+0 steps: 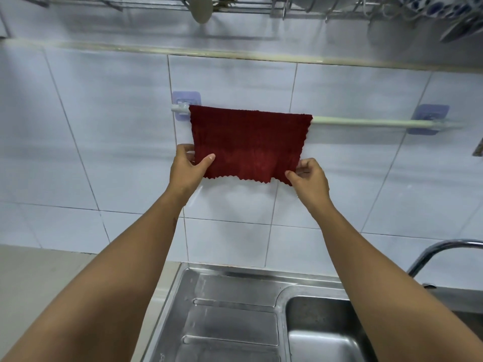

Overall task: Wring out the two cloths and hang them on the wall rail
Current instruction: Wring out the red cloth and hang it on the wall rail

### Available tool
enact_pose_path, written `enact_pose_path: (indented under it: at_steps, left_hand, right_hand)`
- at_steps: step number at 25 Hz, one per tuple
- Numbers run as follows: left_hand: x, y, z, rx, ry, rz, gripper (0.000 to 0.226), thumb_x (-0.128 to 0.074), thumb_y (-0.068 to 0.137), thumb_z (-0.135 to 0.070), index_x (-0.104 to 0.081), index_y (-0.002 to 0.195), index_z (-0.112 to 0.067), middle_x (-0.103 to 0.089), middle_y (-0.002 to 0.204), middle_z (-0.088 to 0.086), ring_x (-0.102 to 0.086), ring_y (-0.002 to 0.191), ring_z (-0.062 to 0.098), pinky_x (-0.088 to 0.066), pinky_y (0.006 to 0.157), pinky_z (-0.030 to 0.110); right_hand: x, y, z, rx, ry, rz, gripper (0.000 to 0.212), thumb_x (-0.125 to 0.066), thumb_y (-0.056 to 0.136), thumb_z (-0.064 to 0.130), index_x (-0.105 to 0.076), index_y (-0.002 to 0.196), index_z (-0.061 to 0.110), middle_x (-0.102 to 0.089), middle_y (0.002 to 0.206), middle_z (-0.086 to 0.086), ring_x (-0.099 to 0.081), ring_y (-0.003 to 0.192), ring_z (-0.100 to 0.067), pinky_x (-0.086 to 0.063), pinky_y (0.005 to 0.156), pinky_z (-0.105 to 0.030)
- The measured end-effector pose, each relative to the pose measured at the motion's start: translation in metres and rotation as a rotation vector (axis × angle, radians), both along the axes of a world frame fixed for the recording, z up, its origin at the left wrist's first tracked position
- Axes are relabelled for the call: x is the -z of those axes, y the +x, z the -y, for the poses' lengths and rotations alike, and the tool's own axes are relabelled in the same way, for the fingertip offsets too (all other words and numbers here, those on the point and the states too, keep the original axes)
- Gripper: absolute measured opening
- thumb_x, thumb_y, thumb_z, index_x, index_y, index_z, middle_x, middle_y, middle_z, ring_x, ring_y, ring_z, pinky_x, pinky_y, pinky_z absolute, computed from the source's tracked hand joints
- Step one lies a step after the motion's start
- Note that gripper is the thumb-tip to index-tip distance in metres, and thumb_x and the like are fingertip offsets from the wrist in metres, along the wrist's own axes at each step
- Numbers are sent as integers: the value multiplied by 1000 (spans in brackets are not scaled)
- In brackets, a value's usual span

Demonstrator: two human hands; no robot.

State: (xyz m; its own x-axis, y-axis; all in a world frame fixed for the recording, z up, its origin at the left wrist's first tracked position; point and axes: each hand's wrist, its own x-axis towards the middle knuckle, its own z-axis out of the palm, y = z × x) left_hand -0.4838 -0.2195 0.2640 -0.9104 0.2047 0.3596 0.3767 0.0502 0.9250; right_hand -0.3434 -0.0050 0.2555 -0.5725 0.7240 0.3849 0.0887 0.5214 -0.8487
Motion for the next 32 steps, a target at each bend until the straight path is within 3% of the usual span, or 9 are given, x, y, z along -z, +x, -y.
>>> enact_pose_path:
  at_steps: [2, 4, 10, 13, 18, 23, 28, 32]
  left_hand:
    - [3, -2, 2, 12, -3, -14, 21, -67, 88, -30, -56, 98, -16, -65, 94, 6, -62, 87, 21, -52, 76, 27]
    - [6, -1, 5, 20, 19, -23, 16, -63, 91, -28, -59, 89, -12, -63, 83, 3, -59, 78, 18, -49, 69, 23]
    - [11, 7, 14, 17, 82, -9, 19, -60, 94, -28, -60, 98, -9, -64, 84, 1, -60, 76, 10, -47, 66, 12]
    - [14, 4, 17, -24, 98, 11, 24, -65, 90, -31, -55, 101, -13, -64, 88, 10, -62, 79, 16, -48, 72, 22]
    - [16, 4, 25, -73, 136, 7, 25, -70, 85, -32, -52, 83, -16, -62, 84, 12, -61, 79, 20, -55, 79, 33]
    - [18, 4, 29, -56, 185, 58, 21, -68, 87, -30, -58, 74, -17, -66, 78, 4, -65, 80, 18, -55, 90, 42]
    - [24, 4, 33, -62, 176, 23, 19, -60, 93, -25, -60, 78, -14, -66, 78, 2, -63, 75, 15, -56, 89, 39]
    - [23, 0, 34, -97, 169, 35, 18, -62, 92, -24, -58, 75, -17, -65, 76, 0, -63, 71, 10, -55, 88, 35]
  right_hand:
    - [3, 3, 0, -20, -70, -55, 15, -65, 82, 33, -51, 76, 32, -63, 78, 14, -63, 79, -13, -50, 92, -48]
    - [5, 8, 1, -6, -74, -64, 14, -61, 88, 34, -53, 78, 29, -61, 76, 13, -60, 77, -11, -51, 89, -43]
    - [9, 20, 3, -19, -42, -78, 18, -53, 95, 33, -55, 88, 16, -60, 77, 10, -55, 71, -5, -43, 67, -25]
    - [7, 22, 6, -35, -37, -70, 14, -57, 93, 28, -56, 102, 17, -64, 85, 5, -58, 75, -2, -42, 63, -20]
    - [11, 28, 9, -19, -10, -71, 11, -59, 92, 25, -60, 98, 17, -65, 85, 5, -62, 80, -11, -46, 72, -25]
    - [12, 28, 8, 17, 36, -37, 21, -52, 95, 30, -60, 92, 10, -66, 84, -3, -60, 79, -20, -46, 73, -32]
    - [15, 27, 11, 36, 60, -31, 28, -48, 96, 33, -57, 87, 8, -65, 80, -8, -55, 71, -21, -42, 65, -31]
    - [18, 28, 11, 60, 80, -17, 24, -49, 98, 29, -58, 93, 7, -62, 78, -1, -56, 73, -19, -44, 70, -32]
